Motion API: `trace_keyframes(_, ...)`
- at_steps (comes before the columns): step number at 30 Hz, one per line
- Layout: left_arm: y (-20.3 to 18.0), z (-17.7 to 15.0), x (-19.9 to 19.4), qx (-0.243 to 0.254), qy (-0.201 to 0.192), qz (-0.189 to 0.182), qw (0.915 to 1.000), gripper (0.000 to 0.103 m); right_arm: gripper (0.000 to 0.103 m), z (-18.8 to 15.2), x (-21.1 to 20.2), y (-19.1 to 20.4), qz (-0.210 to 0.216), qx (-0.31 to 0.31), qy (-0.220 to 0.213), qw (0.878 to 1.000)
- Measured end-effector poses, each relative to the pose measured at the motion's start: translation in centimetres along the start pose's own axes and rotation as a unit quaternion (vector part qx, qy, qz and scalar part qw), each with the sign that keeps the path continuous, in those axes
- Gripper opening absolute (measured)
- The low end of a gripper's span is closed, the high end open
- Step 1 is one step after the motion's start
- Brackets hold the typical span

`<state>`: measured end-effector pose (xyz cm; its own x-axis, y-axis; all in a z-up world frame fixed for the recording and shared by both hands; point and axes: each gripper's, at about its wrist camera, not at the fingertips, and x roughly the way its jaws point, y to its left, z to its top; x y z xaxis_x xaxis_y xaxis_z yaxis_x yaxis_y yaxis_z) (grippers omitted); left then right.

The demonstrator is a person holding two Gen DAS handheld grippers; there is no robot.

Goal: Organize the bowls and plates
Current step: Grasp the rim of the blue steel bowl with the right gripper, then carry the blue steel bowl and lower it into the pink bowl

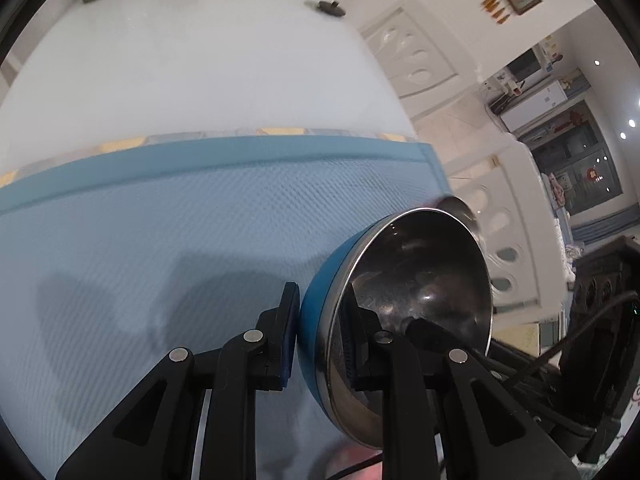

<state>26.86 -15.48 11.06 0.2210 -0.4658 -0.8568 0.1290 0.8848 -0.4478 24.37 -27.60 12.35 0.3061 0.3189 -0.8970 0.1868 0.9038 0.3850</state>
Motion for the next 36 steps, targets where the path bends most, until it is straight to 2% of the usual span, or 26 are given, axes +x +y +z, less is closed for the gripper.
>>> trace_keyframes(5, -1.8, -5.2, -5.0, 0.019, -0.020, 0.001, 0.9996, 0.016, 0.020, -4.6, -4.1, 1.1, 0.004, -0.043, 0.000, 0.999)
trace_keyframes(8, -2.9, -8.2, -6.2, 0.036, -0.015, 0.005, 0.9992, 0.016, 0.020, -7.7, -6.1, 1.7, -0.003, -0.070, -0.002, 0.998)
trace_keyframes(11, -4.1, -11.1, -6.3, 0.050, -0.007, 0.011, 0.9986, 0.018, 0.020, -11.0, -7.4, 1.2, -0.020, -0.087, 0.006, 0.996)
trace_keyframes(13, -4.8, -12.9, -6.0, 0.062, -0.002, 0.014, 0.9980, 0.022, 0.020, -12.8, -7.5, 0.5, -0.021, -0.085, 0.024, 0.996)
trace_keyframes(16, -5.6, -15.1, -5.0, 0.068, 0.012, 0.019, 0.9974, 0.022, 0.020, -15.5, -7.3, -1.1, -0.032, -0.080, 0.045, 0.995)
trace_keyframes(20, -5.3, -17.6, -2.5, 0.048, 0.041, 0.020, 0.9978, 0.022, 0.021, -18.0, -5.7, -3.6, -0.040, -0.049, 0.082, 0.995)
trace_keyframes(23, -4.4, -18.3, -1.0, 0.031, 0.059, 0.013, 0.9977, 0.022, 0.021, -18.9, -4.8, -5.0, -0.040, -0.031, 0.095, 0.994)
trace_keyframes(27, -4.4, -18.3, -0.5, 0.015, 0.062, 0.006, 0.9979, 0.022, 0.021, -19.0, -4.6, -5.5, -0.044, -0.031, 0.089, 0.995)
trace_keyframes(36, -4.6, -18.3, -0.3, 0.021, 0.059, 0.019, 0.9979, 0.022, 0.021, -18.4, -4.2, -5.1, -0.039, -0.019, 0.099, 0.994)
